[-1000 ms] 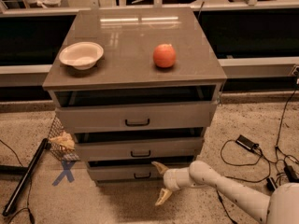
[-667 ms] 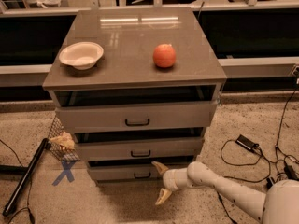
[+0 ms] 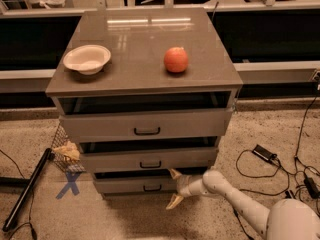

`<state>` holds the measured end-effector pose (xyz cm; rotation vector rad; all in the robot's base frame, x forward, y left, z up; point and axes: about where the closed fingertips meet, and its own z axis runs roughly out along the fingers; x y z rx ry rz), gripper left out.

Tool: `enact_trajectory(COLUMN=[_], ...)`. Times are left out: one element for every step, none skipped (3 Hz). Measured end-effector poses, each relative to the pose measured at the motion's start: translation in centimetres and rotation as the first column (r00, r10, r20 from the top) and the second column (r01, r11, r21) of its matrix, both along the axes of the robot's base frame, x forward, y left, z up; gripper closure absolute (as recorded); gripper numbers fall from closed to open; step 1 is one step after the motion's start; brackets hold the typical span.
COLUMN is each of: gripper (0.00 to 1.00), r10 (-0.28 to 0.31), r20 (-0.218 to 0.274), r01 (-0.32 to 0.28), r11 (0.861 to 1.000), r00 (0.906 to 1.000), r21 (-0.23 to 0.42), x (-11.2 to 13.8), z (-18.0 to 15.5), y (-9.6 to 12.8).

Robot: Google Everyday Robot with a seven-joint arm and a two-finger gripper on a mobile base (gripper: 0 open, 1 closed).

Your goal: Open bottom drawer

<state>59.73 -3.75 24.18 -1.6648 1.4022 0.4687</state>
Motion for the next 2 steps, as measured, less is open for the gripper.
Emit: enact_trajectory(gripper=[0.0,0.0], r10=[-0.012,-0.076], r20=[0.022,0.048], r01=[0.013,0.08], r11=[0.999,0.992], r00=[0.9997,0.996], r21=[-0.03,-0.096], x=[2.5,3.0], z=[-0.6,-2.5], y=[0.0,-2.3])
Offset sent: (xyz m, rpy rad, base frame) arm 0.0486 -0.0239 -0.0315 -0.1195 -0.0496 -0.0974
